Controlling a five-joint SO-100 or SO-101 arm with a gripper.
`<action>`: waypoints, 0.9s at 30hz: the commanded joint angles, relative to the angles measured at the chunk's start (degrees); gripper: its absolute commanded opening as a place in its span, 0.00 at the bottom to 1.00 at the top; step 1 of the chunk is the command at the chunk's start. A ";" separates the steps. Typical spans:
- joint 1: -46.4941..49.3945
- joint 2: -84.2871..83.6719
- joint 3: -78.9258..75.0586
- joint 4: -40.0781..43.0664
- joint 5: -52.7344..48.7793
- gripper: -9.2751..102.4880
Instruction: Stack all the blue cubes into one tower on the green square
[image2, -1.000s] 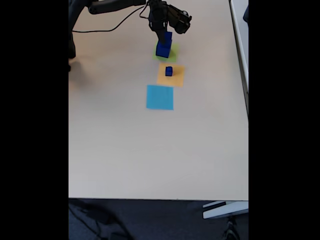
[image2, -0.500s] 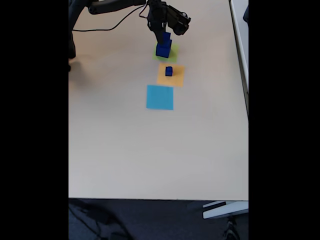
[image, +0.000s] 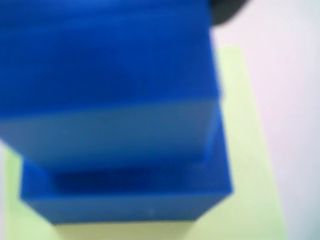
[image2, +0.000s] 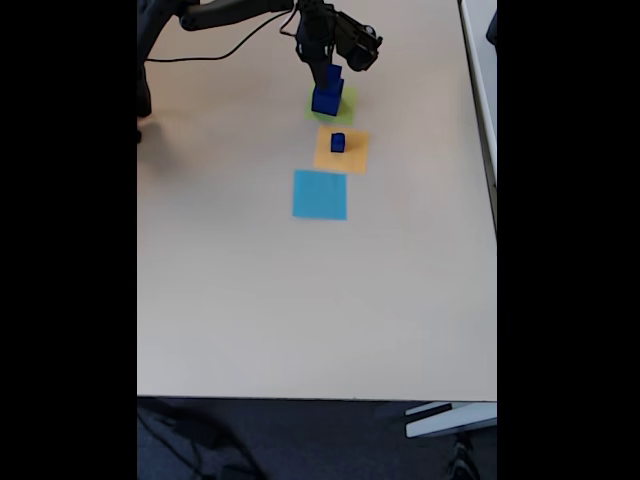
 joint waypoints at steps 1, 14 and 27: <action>-0.53 0.70 -3.69 0.35 0.44 0.10; -0.79 0.44 -4.13 0.35 0.00 0.13; -0.79 0.44 -4.39 0.53 -0.44 0.15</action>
